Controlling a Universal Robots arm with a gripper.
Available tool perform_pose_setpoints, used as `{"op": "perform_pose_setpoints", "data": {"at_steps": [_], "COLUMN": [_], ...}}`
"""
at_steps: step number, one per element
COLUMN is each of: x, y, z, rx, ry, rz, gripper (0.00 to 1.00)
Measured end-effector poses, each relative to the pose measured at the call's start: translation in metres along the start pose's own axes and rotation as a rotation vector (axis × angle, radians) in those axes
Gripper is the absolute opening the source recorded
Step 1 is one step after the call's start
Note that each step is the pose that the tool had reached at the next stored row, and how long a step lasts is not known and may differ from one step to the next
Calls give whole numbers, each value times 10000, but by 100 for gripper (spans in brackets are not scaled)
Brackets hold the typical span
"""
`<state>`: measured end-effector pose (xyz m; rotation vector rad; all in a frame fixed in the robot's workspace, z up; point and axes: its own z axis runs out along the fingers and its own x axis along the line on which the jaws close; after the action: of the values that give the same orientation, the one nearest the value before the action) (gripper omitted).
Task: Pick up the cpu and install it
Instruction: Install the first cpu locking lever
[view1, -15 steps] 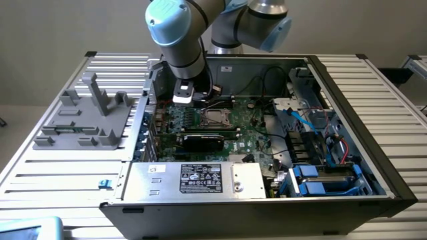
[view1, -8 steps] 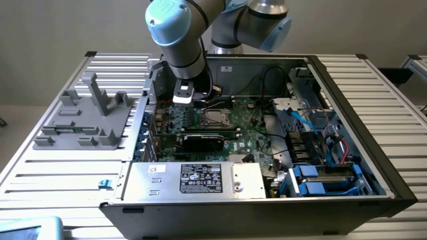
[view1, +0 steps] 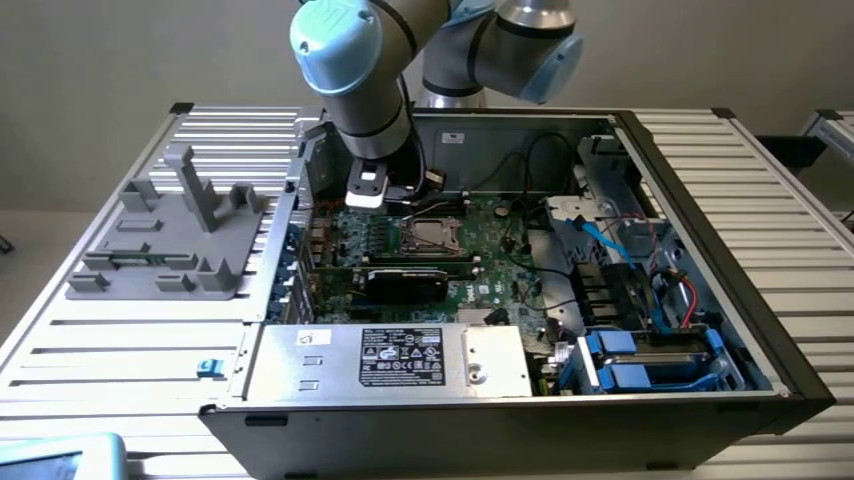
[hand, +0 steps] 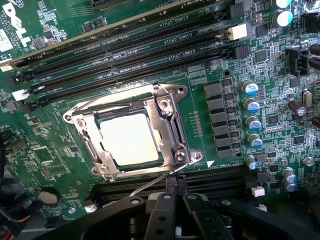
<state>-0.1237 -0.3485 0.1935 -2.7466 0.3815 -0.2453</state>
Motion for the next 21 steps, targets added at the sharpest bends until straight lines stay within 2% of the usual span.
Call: {"op": "perform_pose_setpoints", "data": {"at_steps": [8,21], "x": [13,20], "y": [10,14], "z": [3,20], "rx": [-21,-42], "ry": [58,116], "rz": [146,296], "gripper": [11,11]}}
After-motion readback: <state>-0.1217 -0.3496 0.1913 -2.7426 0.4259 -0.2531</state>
